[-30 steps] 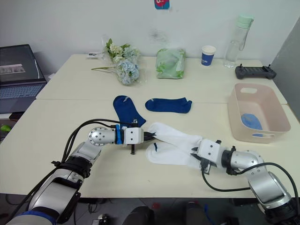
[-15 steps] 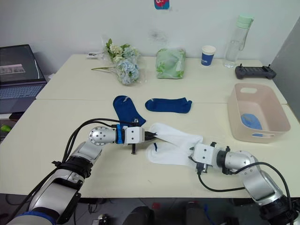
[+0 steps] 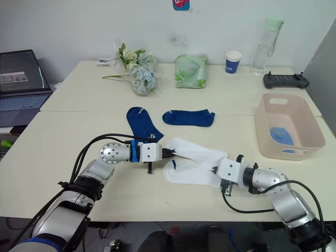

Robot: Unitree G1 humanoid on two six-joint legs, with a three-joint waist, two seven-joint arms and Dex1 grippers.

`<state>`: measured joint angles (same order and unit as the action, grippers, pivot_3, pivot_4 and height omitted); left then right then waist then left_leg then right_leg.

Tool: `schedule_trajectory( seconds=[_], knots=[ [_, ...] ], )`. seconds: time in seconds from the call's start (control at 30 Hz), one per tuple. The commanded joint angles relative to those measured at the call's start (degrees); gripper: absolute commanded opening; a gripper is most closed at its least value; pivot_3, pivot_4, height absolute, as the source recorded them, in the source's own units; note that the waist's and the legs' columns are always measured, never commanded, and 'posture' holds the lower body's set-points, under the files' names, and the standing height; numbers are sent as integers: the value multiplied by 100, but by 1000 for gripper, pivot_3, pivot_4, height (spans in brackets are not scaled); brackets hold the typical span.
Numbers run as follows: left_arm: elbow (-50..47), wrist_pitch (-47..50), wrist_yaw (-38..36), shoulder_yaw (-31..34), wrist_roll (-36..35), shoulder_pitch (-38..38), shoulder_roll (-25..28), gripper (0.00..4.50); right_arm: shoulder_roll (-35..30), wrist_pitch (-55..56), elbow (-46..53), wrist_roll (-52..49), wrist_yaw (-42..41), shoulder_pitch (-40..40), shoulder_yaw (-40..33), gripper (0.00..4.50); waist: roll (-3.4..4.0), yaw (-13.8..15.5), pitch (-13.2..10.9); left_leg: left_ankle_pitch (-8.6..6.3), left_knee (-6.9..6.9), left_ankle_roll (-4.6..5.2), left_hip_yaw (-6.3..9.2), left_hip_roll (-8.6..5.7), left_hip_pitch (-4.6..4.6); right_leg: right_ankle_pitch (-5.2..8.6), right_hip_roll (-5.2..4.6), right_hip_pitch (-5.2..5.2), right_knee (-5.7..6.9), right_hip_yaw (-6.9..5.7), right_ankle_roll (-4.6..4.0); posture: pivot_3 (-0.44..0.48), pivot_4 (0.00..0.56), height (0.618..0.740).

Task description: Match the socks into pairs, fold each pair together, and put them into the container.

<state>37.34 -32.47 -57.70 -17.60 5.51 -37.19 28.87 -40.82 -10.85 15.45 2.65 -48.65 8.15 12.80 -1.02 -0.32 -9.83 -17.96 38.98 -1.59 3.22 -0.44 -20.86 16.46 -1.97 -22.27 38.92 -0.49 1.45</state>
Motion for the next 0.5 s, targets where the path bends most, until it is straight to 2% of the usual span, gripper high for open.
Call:
schedule_trajectory(
  seconds=[0.03,0.3,0.43,0.5],
  knots=[
    [-179,11,1,148,-131,-35,30,0,57,-244,336,-369,-17,3,-322,48,0,0,0,0,0,0,0,0,0,0,0,0,0,0,0,0,150,740],
    [-311,99,-126,344,-403,-197,143,0,-11,-983,641,-1087,-119,243,-892,48,0,0,0,0,0,0,0,0,-1,0,0,0,0,0,0,0,150,740],
    [-1202,808,-571,524,-980,-85,304,0,-133,-1745,996,-1861,-297,573,-1357,48,0,-4,0,0,0,0,4,3,-2,0,-4,-1,-1,-1,0,0,150,740],
    [-1995,1741,-949,589,-1535,31,452,0,-311,-2252,1206,-2323,-464,647,-1569,48,0,-4,0,0,0,-1,5,3,-2,0,-6,0,0,-1,0,0,150,740]
  ],
)
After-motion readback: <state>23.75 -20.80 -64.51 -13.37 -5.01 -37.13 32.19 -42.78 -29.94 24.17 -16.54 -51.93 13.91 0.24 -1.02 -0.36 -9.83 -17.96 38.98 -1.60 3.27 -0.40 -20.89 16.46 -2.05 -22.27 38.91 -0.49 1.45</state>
